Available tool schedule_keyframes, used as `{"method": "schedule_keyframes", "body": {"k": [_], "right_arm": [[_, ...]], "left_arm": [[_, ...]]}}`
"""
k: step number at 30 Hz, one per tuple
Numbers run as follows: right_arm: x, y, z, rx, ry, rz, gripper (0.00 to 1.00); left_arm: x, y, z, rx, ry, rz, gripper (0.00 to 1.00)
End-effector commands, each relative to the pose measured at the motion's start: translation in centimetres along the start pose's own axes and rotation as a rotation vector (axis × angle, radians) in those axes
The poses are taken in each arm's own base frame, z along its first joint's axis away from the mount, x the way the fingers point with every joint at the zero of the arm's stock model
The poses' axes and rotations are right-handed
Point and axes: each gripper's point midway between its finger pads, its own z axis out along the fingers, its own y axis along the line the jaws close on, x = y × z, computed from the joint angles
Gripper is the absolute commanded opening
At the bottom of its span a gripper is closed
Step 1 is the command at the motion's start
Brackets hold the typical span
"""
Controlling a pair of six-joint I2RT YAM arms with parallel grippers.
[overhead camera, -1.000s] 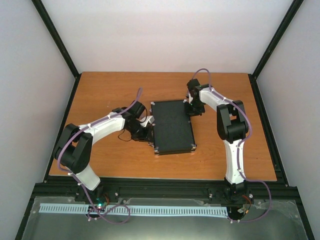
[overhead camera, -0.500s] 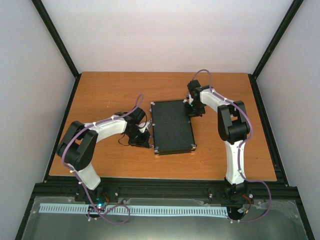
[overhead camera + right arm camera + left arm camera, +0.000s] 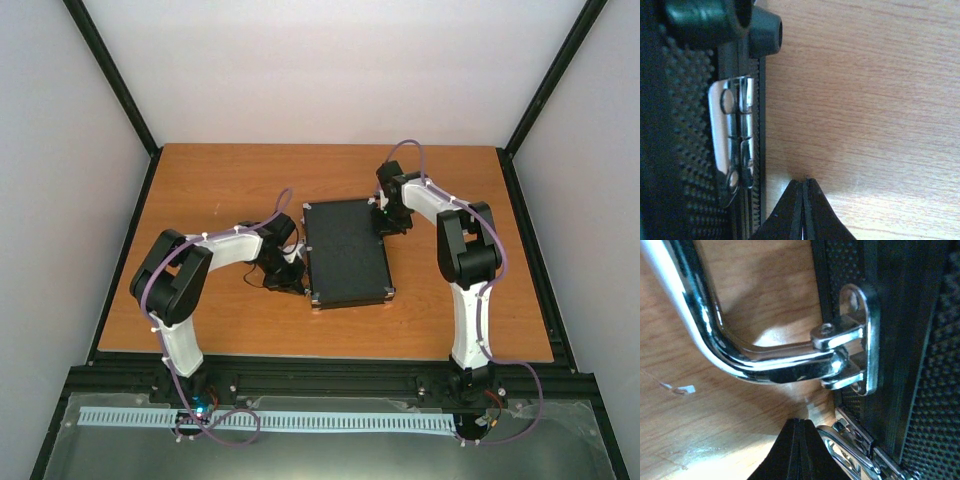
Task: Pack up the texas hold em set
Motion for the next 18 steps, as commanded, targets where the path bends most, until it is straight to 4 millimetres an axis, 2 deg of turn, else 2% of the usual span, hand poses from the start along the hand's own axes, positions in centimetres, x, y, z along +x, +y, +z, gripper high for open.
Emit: {"method": "schedule_keyframes", "body": {"k": [1,4,6,11,15,18], "right_arm": [[2.2,1.2,0.4,-0.040,0.068,-0.013,0.03],[3.6,1.8,0.1,-0.085,0.095,0.010,0.03],[5.4,1.7,-0.1,-0.090,0.129,0.038,0.03],[10.4,-1.7,-0.8,0.071,0.153,0.083,0.03],[13.5,-0.4,-0.6,-0.028,0.205,0.079,0.03],[13.9,0.9,-1.0,-0.111,0.198,0.059,0.03]], "left_arm": [[-1.3,0.1,0.7,-0.024,-0.040,0.016,0.01],[-1.2,-0.3,0.7,-0.002,-0.035,0.009,0.01],[-1.3,-0.3,0.7,-0.003,-0.037,0.010,0.01],[-1.6,-0.6,0.6,0.002,-0.039,0.012,0.01],[-1.6,-0.6,0.8,0.003,-0.028,0.014,0.01],[-1.6,-0.6,1.0,0.008,-0.020,0.013,0.01]]}}
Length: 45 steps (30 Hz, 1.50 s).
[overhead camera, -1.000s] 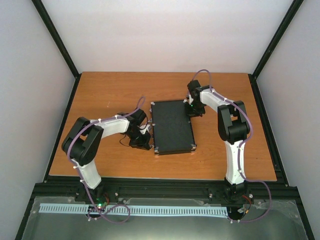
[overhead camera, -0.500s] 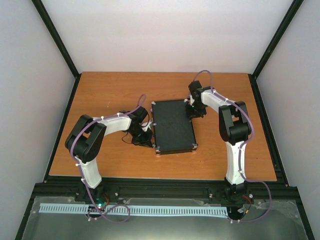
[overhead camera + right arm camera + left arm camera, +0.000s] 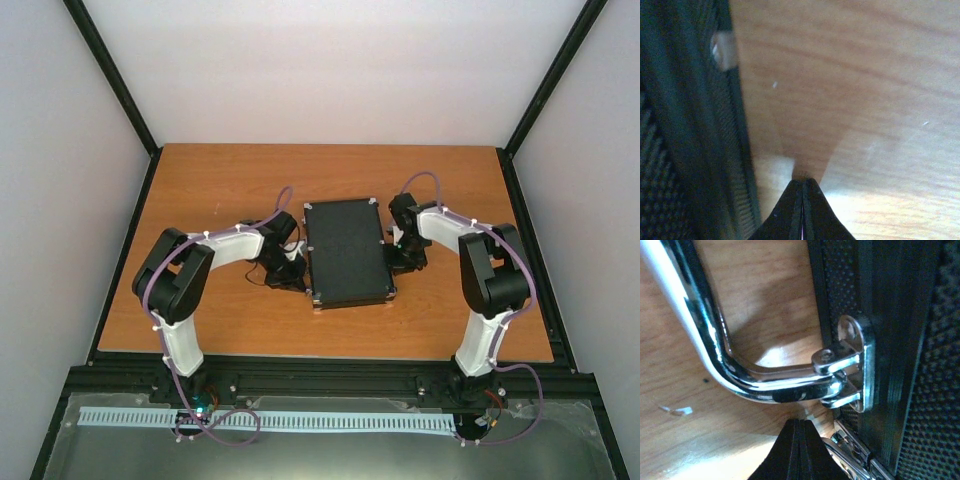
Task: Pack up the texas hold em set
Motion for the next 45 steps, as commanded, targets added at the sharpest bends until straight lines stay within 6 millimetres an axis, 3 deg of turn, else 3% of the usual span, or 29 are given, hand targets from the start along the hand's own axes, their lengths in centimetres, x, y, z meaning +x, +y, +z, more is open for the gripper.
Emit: {"method": "schedule_keyframes", "body": {"k": [1,7,11,14,17,24,25,26,27,31,32,33,35,37,41,45], "right_arm": [[2.0,2.0,0.7,-0.121,0.053,-0.029,0.03],[2.7,7.2,-0.5,-0.359,0.099,-0.124,0.03],[3.2,11.0,-0.5,-0.426,0.131,-0.204,0.03],[2.8,12.2,-0.2,-0.437,0.131,-0.211,0.03],[2.1,11.7,0.0,-0.391,0.118,-0.195,0.03],[1.0,7.5,-0.1,-0.156,0.060,-0.150,0.03],[0.8,7.0,-0.2,-0.137,0.049,-0.143,0.03],[0.4,6.7,-0.6,-0.128,0.032,-0.138,0.03],[0.0,6.4,-1.0,-0.125,0.015,-0.131,0.04],[-2.2,5.7,-3.1,-0.113,-0.063,-0.119,0.19],[-2.7,5.5,-3.8,-0.099,-0.086,-0.121,0.27],[-3.2,5.3,-4.6,-0.083,-0.112,-0.123,0.44],[-4.0,5.1,-6.1,-0.058,-0.157,-0.130,0.66],[-4.8,5.0,-7.9,-0.038,-0.206,-0.139,0.97],[-5.6,4.5,-10.8,0.005,-0.288,-0.140,1.00],[-6.1,4.5,-13.0,-0.004,-0.354,-0.140,1.00]], "left_arm": [[-1.0,-0.2,1.0,-0.003,-0.008,0.020,0.01],[-1.5,-0.9,1.2,0.027,-0.005,0.018,0.01],[-2.7,-1.9,1.5,0.060,-0.013,0.014,0.01],[-3.5,-2.6,1.7,0.081,-0.020,0.017,0.01],[-3.7,-2.6,1.9,0.075,-0.015,0.018,0.01],[-2.5,-1.0,1.3,-0.004,-0.013,0.039,0.01],[-2.4,-1.1,0.8,-0.011,-0.024,0.050,0.03],[-2.5,-1.2,0.3,-0.015,-0.035,0.061,0.12],[-2.5,-1.3,-0.2,-0.024,-0.043,0.071,0.30],[-3.0,-2.2,-3.1,-0.058,-0.089,0.123,0.81],[-3.2,-2.5,-4.0,-0.066,-0.105,0.137,0.93],[-3.4,-2.9,-4.8,-0.073,-0.122,0.151,0.99],[-3.6,-3.6,-6.7,-0.086,-0.154,0.175,1.00],[-3.9,-4.3,-8.4,-0.095,-0.185,0.196,1.00],[-4.6,-5.3,-11.8,-0.115,-0.253,0.216,1.00],[-5.5,-5.8,-13.7,-0.113,-0.310,0.208,1.00]]}}
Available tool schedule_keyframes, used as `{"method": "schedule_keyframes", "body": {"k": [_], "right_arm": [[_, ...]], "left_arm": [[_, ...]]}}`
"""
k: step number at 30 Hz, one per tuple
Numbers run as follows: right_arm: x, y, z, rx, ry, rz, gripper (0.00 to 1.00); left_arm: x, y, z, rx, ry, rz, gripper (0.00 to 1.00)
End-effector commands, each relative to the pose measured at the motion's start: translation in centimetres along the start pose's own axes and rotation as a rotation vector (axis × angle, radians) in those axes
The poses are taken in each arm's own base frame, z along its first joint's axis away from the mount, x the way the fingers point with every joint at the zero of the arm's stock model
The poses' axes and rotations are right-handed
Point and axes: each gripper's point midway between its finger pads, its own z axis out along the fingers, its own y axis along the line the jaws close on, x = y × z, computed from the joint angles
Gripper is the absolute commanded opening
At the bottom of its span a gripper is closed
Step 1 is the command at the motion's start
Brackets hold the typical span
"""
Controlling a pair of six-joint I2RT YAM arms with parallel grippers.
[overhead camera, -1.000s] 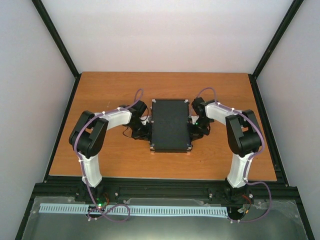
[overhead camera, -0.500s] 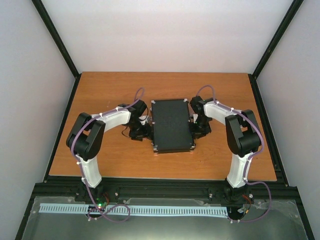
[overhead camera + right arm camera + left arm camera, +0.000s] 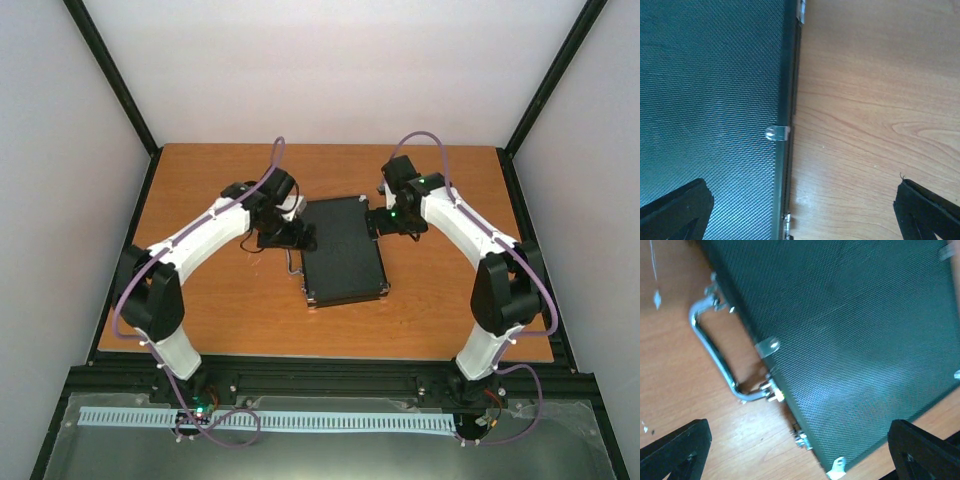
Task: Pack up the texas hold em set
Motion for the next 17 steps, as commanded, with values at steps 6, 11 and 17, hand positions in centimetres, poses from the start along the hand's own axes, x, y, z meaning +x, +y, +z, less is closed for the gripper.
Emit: {"method": "schedule_keyframes", "body": {"k": [6,11,17], "right_arm": [[-2.5,1.2,-4.0,-0.060,-0.142,-0.021,1.00],[-3.8,0.5,-6.0,-0.020,-0.217,-0.011,1.00],[-4.0,-0.4,-6.5,0.032,-0.238,0.014,1.00]], "left_arm": [[-4.1,-2.2,-4.1,0.063,-0.160,0.009,1.00],[-5.4,-2.1,-5.5,0.058,-0.204,-0.006,1.00],[-6.4,-2.0,-6.4,0.055,-0.227,-0.012,1.00]]}}
